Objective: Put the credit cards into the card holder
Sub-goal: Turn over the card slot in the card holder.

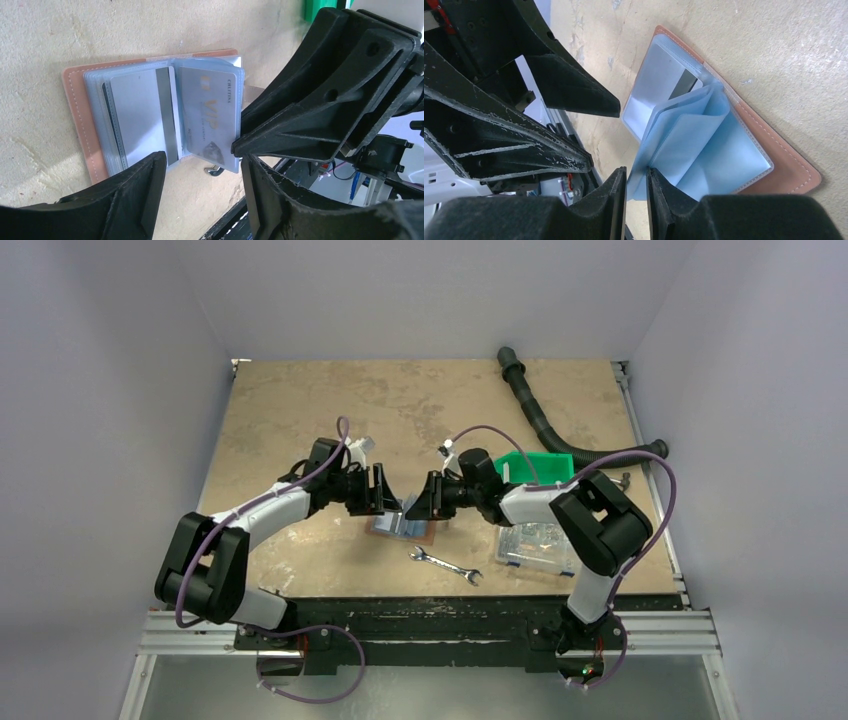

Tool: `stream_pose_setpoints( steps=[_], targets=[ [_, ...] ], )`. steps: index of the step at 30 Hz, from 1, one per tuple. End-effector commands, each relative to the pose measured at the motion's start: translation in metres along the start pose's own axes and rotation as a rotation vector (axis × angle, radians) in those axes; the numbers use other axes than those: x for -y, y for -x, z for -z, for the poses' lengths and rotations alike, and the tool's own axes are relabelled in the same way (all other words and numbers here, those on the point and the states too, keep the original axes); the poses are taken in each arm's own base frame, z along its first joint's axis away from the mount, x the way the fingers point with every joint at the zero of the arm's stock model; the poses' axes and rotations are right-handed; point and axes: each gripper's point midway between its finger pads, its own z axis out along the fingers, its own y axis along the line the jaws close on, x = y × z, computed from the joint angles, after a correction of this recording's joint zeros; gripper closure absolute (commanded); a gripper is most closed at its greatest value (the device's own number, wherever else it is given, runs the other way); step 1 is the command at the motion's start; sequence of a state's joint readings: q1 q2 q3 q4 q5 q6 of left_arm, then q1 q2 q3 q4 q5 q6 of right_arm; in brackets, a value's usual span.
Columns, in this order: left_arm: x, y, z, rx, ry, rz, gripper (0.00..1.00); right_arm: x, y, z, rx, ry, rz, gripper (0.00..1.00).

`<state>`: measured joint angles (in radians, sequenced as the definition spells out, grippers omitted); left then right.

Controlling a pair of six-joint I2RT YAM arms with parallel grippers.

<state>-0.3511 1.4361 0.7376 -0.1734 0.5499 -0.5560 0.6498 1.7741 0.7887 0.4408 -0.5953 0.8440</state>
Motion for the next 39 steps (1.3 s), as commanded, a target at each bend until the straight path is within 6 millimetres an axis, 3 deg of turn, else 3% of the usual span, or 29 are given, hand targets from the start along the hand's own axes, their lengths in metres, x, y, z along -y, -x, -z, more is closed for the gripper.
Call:
stream_pose_setpoints(
  steps=[1,4,16,25,39],
  targets=[
    [0.013,0.007,0.0,0.022,-0.061,-0.02,0.41,-0.012,0.011,-0.005,0.021,0.028,0.048,0.73],
    [0.013,0.007,0.0,0.021,-0.065,-0.02,0.42,-0.014,0.011,-0.007,0.018,0.039,0.049,0.73],
    [0.01,0.009,-0.002,0.029,-0.054,-0.017,0.39,-0.023,0.008,-0.012,0.009,0.097,0.031,0.53],
    [0.007,0.006,-0.005,0.024,-0.052,-0.006,0.43,-0.026,0.005,-0.013,0.007,0.13,0.018,0.46],
    [0.003,0.018,-0.028,0.01,-0.066,0.037,0.41,-0.022,0.002,-0.012,0.004,0.12,0.043,0.53]
  ],
)
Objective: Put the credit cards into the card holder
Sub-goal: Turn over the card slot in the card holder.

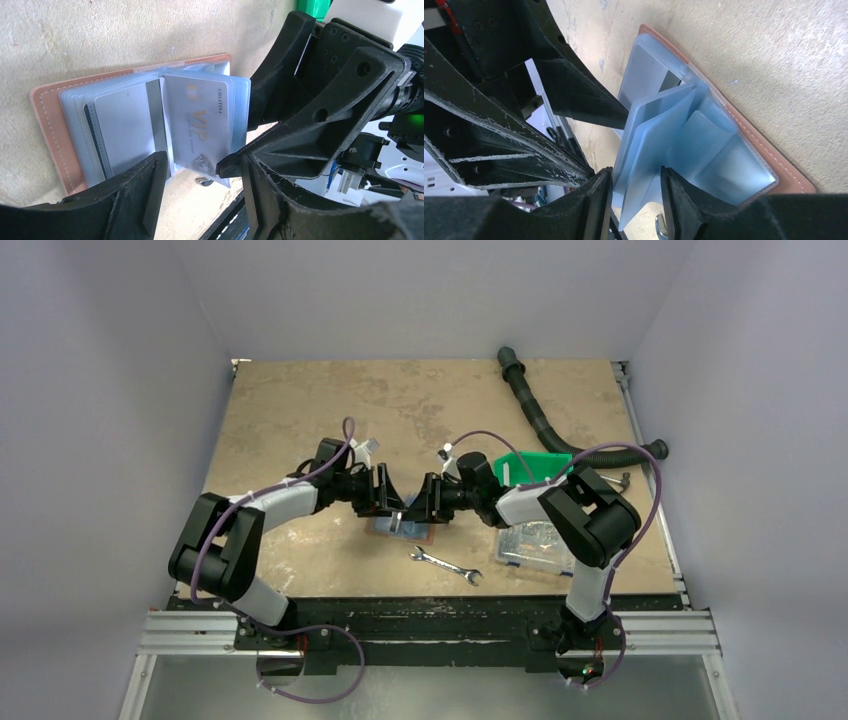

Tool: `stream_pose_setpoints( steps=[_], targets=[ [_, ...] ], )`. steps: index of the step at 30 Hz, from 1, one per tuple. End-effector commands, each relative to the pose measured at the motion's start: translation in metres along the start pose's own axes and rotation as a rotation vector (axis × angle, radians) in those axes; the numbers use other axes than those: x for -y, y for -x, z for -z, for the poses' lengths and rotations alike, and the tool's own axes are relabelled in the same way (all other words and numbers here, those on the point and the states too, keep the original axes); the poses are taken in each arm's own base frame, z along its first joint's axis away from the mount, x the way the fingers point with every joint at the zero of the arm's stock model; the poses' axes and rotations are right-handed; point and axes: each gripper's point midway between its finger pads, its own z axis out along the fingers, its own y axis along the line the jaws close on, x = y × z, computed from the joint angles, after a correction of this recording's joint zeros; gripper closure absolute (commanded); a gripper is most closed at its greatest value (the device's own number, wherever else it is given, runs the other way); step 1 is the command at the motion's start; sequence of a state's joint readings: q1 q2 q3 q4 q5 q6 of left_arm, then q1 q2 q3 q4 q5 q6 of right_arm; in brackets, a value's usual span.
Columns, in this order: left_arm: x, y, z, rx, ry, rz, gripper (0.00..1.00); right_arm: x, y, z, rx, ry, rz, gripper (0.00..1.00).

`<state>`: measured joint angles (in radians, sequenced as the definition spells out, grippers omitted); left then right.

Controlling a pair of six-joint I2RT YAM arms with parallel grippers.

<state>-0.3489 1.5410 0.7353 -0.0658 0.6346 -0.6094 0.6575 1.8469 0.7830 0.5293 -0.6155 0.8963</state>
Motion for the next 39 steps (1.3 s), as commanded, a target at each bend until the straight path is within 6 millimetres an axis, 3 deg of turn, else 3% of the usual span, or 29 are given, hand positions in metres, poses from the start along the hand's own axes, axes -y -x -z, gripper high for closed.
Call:
stream_pose_setpoints(
  steps=[1,10,14,17,24,29,39],
  targets=[
    [0.001,0.022,-0.009,0.05,0.01,-0.015,0.41,-0.029,0.007,0.0,0.016,0.096,0.085,0.55],
    [-0.007,0.011,0.003,0.066,0.058,-0.021,0.42,-0.037,0.008,0.001,0.01,0.113,0.096,0.83],
    [-0.007,0.013,0.007,0.081,0.074,-0.032,0.42,-0.039,0.01,0.005,0.018,0.098,0.12,0.88],
    [-0.008,0.014,0.007,0.084,0.079,-0.035,0.42,-0.035,0.01,0.002,0.017,0.089,0.121,1.0],
    [-0.003,0.02,0.014,0.097,0.095,-0.057,0.47,-0.039,0.011,0.0,0.025,0.121,0.124,1.0],
    [-0.006,0.023,0.007,0.066,0.099,-0.064,0.38,-0.044,0.013,-0.002,0.025,0.165,0.156,1.0],
    [-0.019,0.059,-0.001,0.114,0.239,-0.004,0.38,-0.036,0.015,-0.007,0.012,0.127,0.224,1.0]
  ],
)
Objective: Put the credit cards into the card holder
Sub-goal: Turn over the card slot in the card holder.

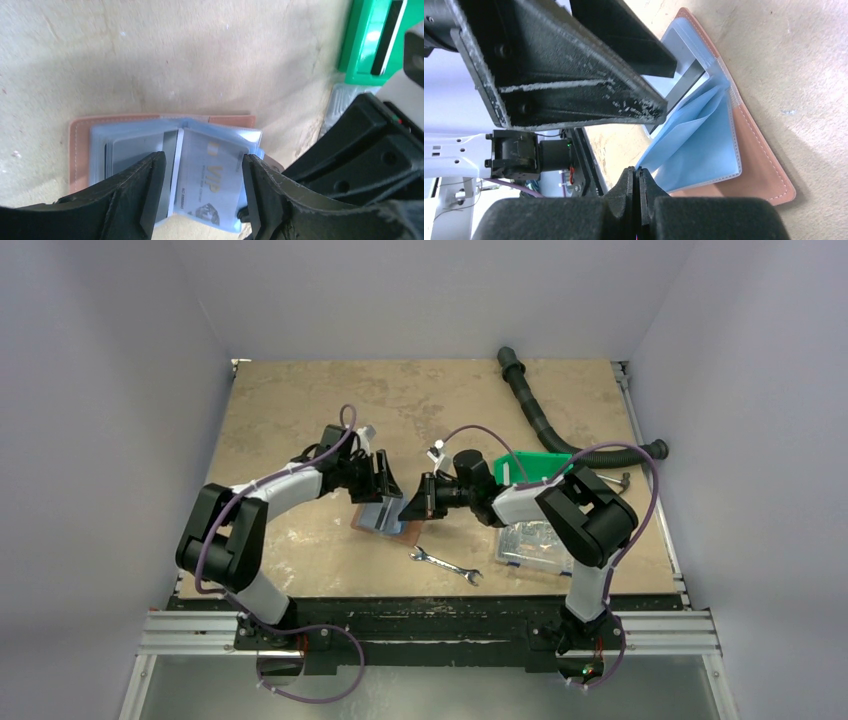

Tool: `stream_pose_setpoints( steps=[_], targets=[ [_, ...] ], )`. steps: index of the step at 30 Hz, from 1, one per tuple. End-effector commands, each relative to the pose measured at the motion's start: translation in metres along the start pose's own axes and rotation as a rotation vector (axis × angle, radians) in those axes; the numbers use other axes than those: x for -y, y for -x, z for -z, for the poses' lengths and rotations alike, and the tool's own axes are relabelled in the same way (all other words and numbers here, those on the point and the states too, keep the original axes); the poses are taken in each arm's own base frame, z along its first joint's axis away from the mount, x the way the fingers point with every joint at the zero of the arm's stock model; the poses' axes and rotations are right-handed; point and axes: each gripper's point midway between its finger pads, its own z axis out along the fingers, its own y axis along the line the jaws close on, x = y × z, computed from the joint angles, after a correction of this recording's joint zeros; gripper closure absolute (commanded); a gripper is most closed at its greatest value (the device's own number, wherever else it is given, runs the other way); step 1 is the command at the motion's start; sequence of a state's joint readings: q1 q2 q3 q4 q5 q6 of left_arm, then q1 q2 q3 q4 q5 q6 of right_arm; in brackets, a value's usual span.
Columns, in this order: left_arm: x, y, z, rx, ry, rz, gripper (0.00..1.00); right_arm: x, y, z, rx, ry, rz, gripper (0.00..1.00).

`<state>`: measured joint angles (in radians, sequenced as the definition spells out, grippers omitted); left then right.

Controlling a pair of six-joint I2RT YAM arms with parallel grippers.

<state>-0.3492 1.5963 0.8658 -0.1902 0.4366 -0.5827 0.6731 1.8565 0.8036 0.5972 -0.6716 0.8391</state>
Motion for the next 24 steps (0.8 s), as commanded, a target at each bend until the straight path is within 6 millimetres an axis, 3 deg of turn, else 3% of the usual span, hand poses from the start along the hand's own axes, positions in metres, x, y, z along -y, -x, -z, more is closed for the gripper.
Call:
stream_pose_setpoints(
  steps=[1,9,18,24],
  targets=[
    [0.003,0.027,-0.001,0.051,0.051,0.004,0.38,-0.013,0.017,-0.004,0.022,0.03,0.115,1.0],
    [0.013,0.031,-0.007,0.045,0.054,-0.039,0.3,-0.013,0.017,-0.004,0.015,0.029,0.12,1.0],
    [0.013,0.02,-0.01,0.028,0.047,-0.054,0.29,-0.011,0.016,-0.005,0.01,0.023,0.112,1.0],
    [0.0,0.009,-0.016,0.005,0.078,-0.036,0.47,-0.013,0.018,-0.004,0.018,0.02,0.115,1.0]
  ],
)
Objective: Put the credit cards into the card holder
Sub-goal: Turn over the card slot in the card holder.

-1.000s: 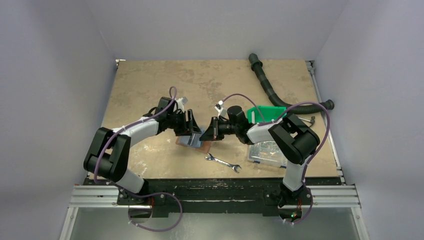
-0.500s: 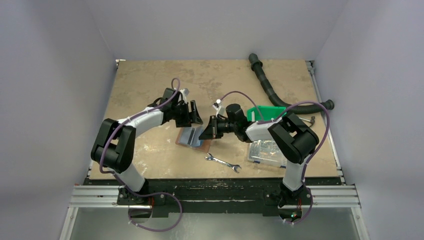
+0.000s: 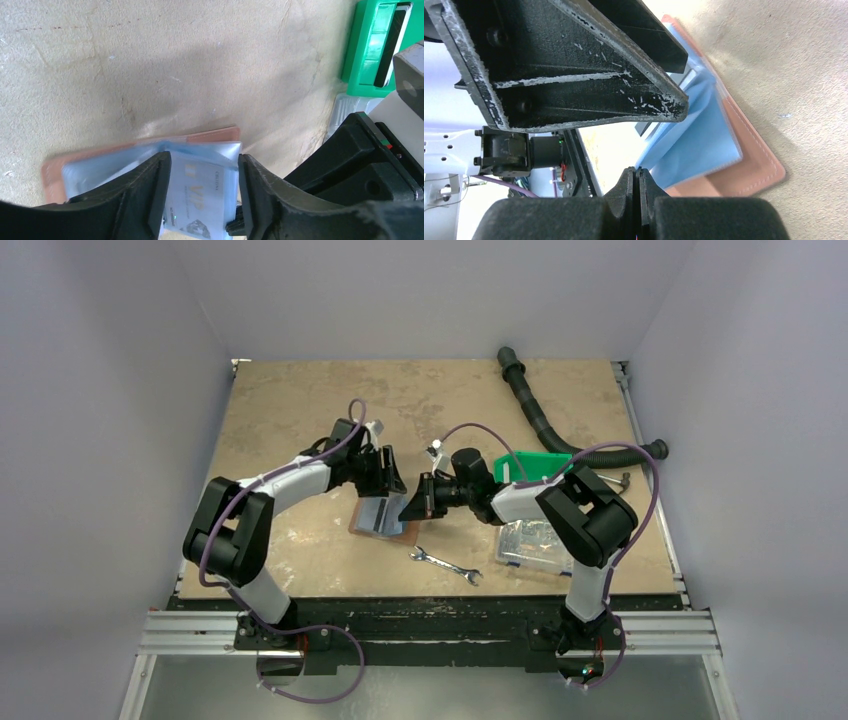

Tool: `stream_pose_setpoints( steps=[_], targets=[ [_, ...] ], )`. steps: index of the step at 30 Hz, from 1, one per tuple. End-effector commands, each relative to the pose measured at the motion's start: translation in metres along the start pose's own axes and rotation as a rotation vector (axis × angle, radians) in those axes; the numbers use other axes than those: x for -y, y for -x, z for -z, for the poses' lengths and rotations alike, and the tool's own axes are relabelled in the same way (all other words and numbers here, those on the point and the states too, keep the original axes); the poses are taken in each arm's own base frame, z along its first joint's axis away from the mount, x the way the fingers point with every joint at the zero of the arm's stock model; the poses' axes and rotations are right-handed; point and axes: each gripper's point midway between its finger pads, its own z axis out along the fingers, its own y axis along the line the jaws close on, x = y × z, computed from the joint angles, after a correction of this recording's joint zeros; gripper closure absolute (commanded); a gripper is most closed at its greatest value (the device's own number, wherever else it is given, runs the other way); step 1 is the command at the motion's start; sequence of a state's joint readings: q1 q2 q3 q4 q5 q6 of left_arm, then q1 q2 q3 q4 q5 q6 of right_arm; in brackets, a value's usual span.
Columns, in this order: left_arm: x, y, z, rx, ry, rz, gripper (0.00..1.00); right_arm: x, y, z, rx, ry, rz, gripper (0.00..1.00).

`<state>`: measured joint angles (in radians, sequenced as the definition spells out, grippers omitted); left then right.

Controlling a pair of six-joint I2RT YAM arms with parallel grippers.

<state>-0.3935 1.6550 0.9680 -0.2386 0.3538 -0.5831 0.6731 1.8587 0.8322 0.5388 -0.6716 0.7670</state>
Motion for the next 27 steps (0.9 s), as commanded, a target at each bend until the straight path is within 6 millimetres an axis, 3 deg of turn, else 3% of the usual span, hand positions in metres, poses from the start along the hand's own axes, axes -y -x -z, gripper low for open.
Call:
stream_pose_setpoints(
  steps=[1,4,7,10,14,20,27],
  targets=[
    [-0.009,-0.008,-0.007,-0.013,0.02,-0.003,0.5,-0.016,0.017,-0.002,0.035,0.039,0.062,1.0],
    [-0.01,-0.01,-0.008,-0.014,0.018,-0.002,0.63,-0.017,0.017,-0.002,0.035,0.044,0.06,1.0],
    [-0.007,-0.006,-0.005,0.004,0.009,-0.005,0.7,-0.018,0.017,-0.002,0.035,0.046,0.061,0.99],
    [-0.005,-0.004,-0.003,0.012,-0.01,-0.004,0.83,-0.019,0.017,-0.002,0.034,0.049,0.063,0.93],
    [-0.004,-0.004,0.0,0.02,-0.026,0.003,0.91,-0.019,0.015,-0.001,0.028,0.05,0.061,0.82],
    [0.0,-0.007,0.004,0.023,-0.056,0.011,0.97,-0.015,0.009,0.004,0.02,0.018,0.078,0.66],
    [0.004,-0.008,0.014,0.027,-0.093,0.009,1.0,-0.013,0.0,0.014,0.014,-0.008,0.073,0.58]
  ],
)
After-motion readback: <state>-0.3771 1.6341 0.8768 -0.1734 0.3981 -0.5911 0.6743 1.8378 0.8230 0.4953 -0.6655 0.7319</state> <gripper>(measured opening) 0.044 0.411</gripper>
